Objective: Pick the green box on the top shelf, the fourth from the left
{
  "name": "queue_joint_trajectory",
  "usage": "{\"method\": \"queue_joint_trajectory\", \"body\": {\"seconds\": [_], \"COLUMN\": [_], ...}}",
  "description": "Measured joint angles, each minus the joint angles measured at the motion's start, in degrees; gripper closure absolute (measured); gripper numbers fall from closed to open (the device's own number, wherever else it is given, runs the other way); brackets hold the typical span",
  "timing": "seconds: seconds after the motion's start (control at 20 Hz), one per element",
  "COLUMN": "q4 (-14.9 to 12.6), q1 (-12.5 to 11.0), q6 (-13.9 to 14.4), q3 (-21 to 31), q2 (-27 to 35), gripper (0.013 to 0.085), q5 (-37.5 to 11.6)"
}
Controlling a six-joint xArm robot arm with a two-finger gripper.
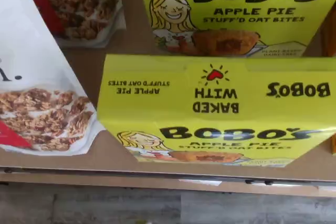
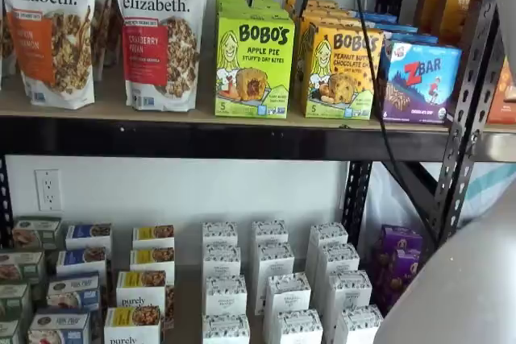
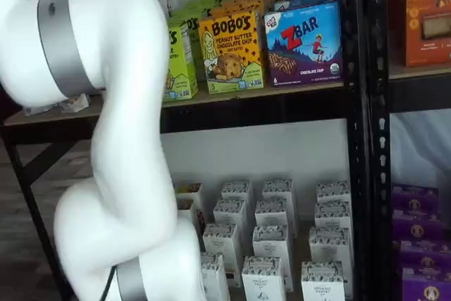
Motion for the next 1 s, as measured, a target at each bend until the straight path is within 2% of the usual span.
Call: {"method": "queue_joint_trajectory", "body": {"seconds": [0.45, 1.0], "q4": [1.0, 0.5], "q1": [-0.5, -0.9], "q6": [-0.4, -0.6], "q3": [-1.2, -1.6], "q2": [2.1, 3.7], "gripper": [0.0130, 0.0130], "q5": [-1.1, -1.0]}}
